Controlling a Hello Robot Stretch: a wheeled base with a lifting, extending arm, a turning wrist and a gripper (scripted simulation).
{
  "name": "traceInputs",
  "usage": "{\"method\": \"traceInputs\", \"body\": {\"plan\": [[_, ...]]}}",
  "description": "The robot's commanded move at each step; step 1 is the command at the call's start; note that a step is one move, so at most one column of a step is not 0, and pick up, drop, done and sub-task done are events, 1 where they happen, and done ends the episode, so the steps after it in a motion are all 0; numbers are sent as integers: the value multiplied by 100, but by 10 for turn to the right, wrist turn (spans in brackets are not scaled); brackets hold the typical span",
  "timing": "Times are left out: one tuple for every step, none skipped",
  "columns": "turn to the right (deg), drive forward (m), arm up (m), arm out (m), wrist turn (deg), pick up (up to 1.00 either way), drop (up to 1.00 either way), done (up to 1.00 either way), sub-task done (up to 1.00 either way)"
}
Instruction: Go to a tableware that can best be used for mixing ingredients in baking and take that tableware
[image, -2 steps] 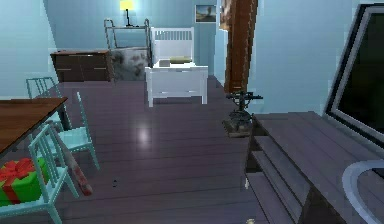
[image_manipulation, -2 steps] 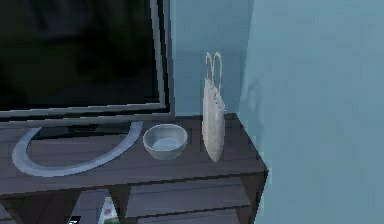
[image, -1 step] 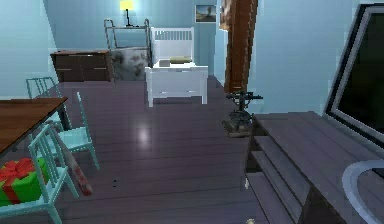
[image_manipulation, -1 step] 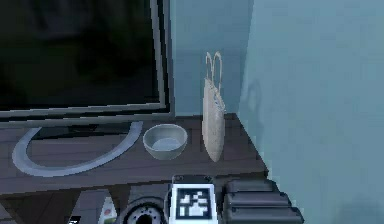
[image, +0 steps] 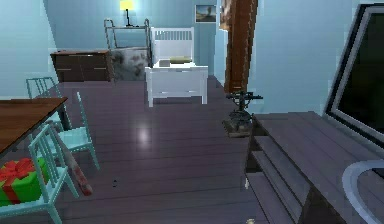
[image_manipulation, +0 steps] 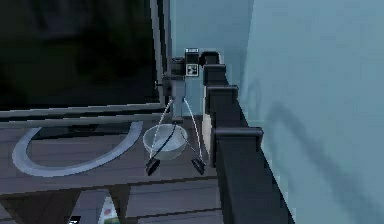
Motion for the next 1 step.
{"method": "traceInputs", "body": {"plan": [[0, 0, 0, 0, 450, 0, 0, 0, 0]]}}
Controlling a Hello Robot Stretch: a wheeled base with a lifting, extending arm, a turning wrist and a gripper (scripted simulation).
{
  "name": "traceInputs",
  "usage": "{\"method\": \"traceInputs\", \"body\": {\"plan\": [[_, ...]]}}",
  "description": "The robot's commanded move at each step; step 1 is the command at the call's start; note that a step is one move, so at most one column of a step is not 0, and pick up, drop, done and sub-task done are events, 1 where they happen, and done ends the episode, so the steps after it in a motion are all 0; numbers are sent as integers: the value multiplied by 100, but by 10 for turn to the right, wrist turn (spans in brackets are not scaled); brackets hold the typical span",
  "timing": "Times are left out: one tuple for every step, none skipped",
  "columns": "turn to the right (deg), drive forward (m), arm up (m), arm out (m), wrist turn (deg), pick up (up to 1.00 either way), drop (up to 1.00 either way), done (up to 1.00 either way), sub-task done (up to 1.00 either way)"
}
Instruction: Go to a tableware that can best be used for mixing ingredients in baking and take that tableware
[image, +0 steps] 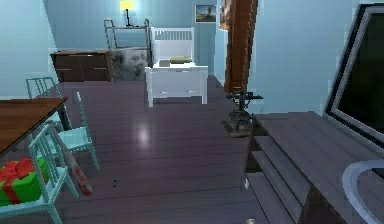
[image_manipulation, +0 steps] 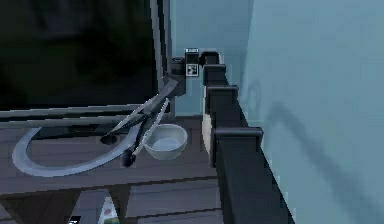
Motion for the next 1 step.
{"method": "traceInputs", "body": {"plan": [[0, 0, 0, 0, 450, 0, 0, 0, 0]]}}
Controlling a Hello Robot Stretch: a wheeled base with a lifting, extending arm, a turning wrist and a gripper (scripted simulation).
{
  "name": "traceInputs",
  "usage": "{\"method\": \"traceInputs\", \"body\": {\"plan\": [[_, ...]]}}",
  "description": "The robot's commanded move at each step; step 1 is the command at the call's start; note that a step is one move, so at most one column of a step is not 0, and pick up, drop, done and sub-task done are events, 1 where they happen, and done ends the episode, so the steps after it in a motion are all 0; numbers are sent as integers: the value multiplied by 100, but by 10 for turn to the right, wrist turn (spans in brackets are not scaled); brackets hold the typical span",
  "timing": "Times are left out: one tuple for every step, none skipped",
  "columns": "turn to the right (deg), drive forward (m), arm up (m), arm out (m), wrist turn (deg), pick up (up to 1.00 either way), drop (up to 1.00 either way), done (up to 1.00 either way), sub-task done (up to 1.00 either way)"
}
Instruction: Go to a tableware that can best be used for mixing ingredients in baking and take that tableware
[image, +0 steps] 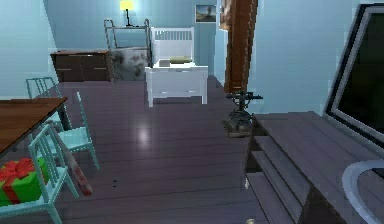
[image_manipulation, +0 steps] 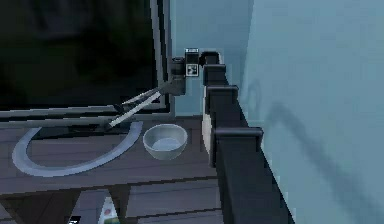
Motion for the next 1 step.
{"method": "traceInputs", "body": {"plan": [[0, 0, 0, 0, 450, 0, 0, 0, 0]]}}
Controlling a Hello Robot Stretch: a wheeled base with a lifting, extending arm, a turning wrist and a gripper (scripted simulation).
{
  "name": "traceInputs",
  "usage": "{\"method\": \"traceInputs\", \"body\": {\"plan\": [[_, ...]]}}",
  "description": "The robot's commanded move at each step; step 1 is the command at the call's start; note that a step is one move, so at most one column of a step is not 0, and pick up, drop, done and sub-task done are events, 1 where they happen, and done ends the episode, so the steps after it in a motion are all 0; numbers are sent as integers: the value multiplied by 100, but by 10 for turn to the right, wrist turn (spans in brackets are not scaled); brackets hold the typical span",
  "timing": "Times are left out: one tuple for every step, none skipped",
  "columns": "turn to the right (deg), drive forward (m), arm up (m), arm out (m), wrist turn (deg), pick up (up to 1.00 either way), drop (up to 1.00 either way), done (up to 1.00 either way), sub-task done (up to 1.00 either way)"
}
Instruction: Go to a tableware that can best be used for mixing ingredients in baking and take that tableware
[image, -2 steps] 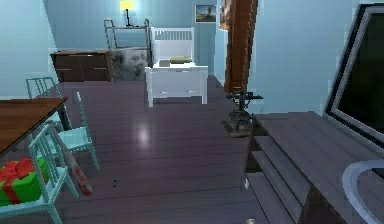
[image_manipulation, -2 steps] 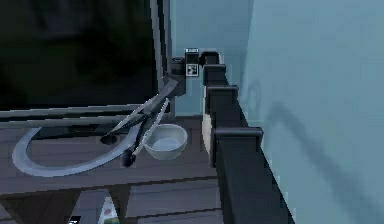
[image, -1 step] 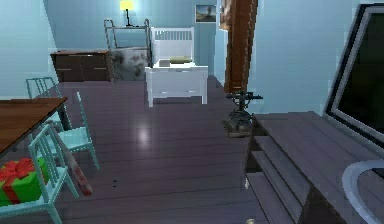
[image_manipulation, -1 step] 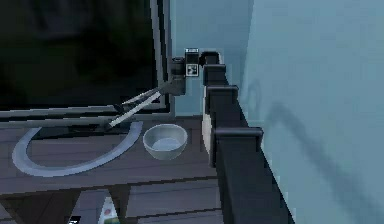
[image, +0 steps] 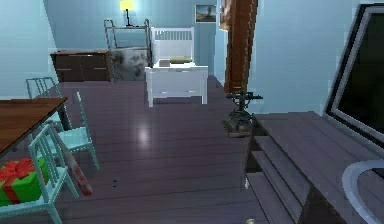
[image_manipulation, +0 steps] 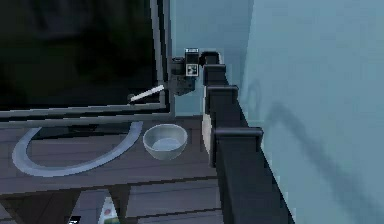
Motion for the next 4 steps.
{"method": "traceInputs", "body": {"plan": [[0, 0, 0, 0, 120, 0, 0, 0, 0], [0, 0, -26, 0, 0, 0, 0, 0, 0], [0, 0, 0, 0, 0, 100, 0, 0, 0], [0, 0, 10, 0, 0, 0, 0, 0, 0]]}}
